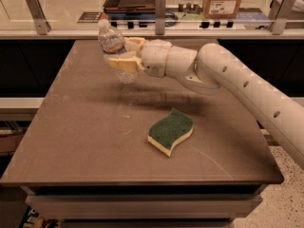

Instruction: Place water bottle upright

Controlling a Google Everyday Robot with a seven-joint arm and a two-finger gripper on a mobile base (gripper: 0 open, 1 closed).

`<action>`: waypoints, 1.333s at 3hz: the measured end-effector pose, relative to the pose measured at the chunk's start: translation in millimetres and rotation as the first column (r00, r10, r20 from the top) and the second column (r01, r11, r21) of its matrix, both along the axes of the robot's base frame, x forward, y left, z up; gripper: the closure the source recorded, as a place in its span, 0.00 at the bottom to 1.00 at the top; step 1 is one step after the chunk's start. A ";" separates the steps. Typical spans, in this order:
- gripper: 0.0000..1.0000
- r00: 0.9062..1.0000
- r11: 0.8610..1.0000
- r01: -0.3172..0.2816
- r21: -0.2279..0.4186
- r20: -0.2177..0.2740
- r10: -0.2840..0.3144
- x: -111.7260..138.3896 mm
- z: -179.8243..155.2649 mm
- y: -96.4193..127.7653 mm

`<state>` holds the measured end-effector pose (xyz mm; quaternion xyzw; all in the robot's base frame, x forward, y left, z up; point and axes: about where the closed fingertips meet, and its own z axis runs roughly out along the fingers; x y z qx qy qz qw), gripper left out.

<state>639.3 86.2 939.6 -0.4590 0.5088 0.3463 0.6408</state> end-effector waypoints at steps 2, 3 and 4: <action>1.00 0.995 0.997 -0.047 0.057 -0.087 0.051 0.4 -22.4 6.5; 1.00 0.994 0.991 -0.069 0.111 -0.079 0.078 7.9 -26.9 10.4; 1.00 0.993 0.986 -0.075 0.145 -0.079 0.087 14.9 -33.2 11.2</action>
Offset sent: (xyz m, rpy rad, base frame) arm 0.0072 0.0050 -0.0370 0.1083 0.1293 0.0787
